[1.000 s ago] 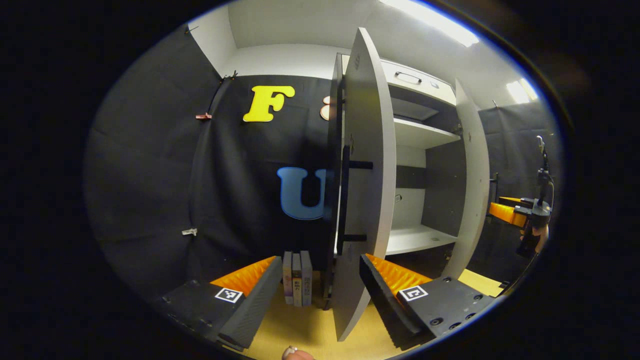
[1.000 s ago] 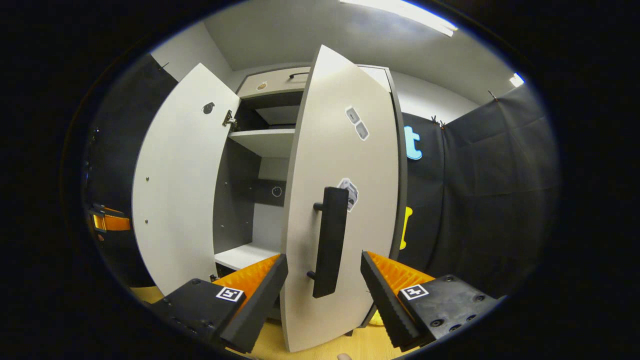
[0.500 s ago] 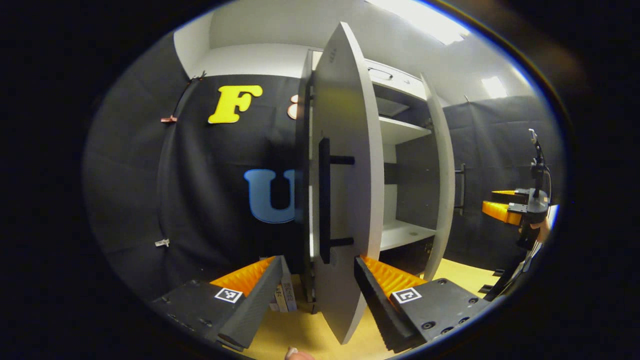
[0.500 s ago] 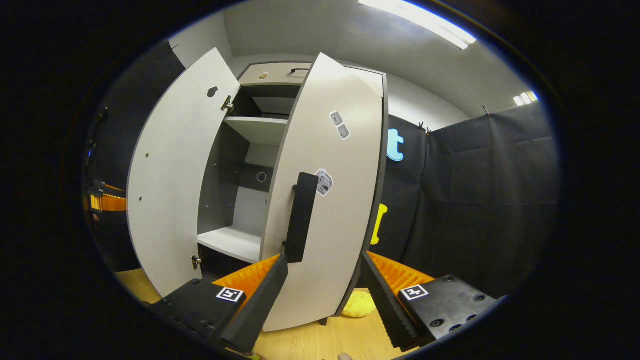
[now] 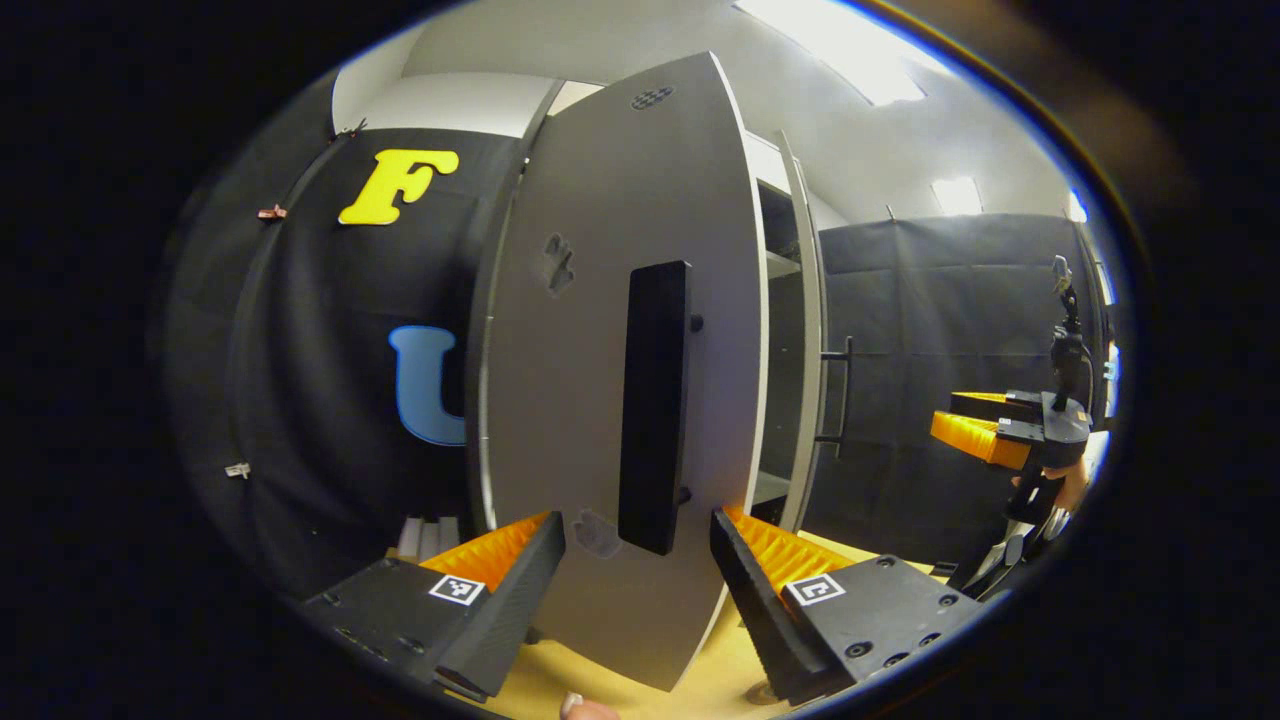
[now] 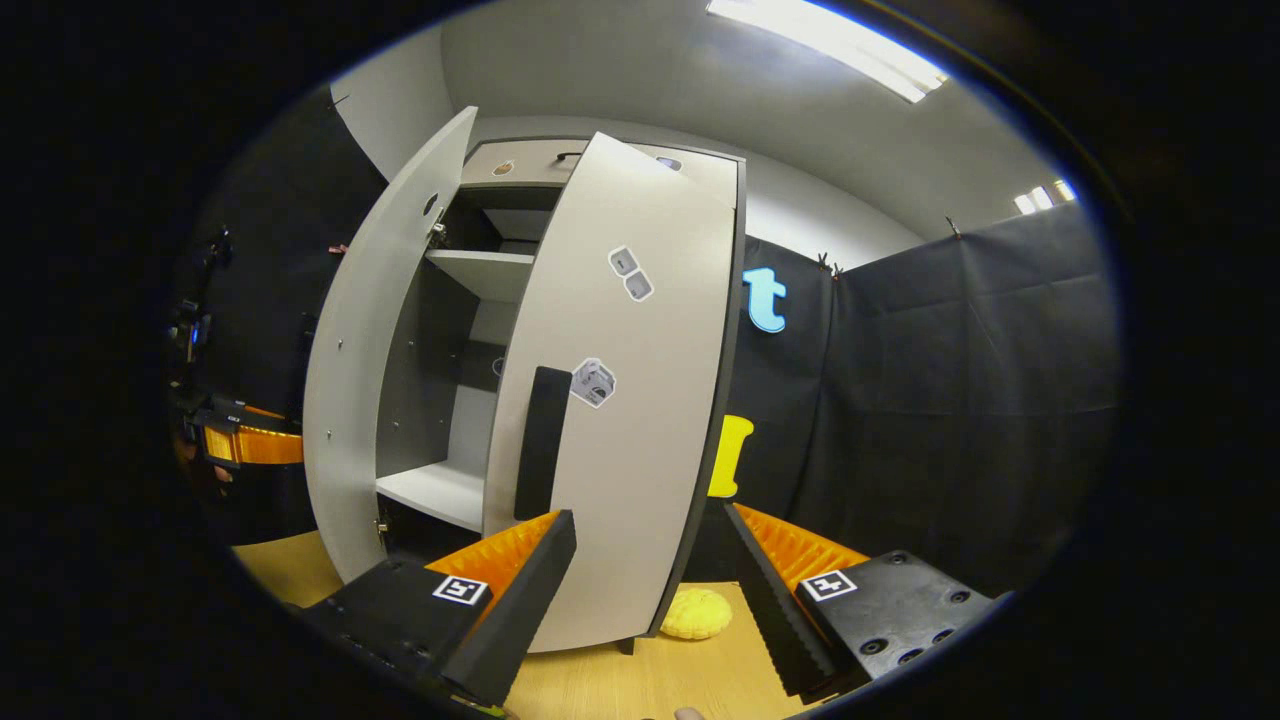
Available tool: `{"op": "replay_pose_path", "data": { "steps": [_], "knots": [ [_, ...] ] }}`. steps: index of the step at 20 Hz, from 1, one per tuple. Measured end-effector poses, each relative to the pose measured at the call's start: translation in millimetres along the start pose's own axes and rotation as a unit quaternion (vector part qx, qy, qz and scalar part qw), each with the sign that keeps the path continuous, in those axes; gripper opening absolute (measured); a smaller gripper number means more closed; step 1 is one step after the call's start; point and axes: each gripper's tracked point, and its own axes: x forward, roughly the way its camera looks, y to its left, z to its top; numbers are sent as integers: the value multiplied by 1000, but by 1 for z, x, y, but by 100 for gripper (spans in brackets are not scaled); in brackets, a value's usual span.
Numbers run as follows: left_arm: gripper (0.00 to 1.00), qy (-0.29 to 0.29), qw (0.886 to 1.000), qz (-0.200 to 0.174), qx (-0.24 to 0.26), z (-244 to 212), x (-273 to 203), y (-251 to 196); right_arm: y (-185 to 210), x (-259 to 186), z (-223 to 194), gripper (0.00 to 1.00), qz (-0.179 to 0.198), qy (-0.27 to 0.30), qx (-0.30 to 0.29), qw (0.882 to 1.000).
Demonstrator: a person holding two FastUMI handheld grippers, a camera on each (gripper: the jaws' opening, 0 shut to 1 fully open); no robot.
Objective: Grasp the bottle in the cabinet with the left hand and place it on the coaster, then close the right door with the right hand and the left door with the left hand.
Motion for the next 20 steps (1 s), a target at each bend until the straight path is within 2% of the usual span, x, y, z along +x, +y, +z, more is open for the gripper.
{"op": "replay_pose_path", "data": {
  "steps": [3,5,7,9,11,13,16,20],
  "knots": [
    [94,-4,1000,-12,18,-3,13,-34,-4,3,-3,97,12,2,13,1000],
    [92,-5,999,-5,38,-4,16,-42,-4,5,-6,97,21,7,21,1000],
    [94,0,999,6,47,-7,13,-46,0,9,-7,97,30,9,31,999],
    [92,5,998,31,49,-9,9,-42,7,10,-3,98,38,4,43,998],
    [92,1,996,74,52,-3,3,-33,15,12,-3,98,39,2,49,998],
    [94,-8,994,102,49,5,-1,-34,31,15,-4,98,57,2,63,996],
    [93,-17,992,115,42,14,-3,-43,43,15,-6,98,70,7,75,995],
    [95,-18,991,128,36,10,-7,-49,37,15,2,98,52,-2,107,993]
  ]
}}
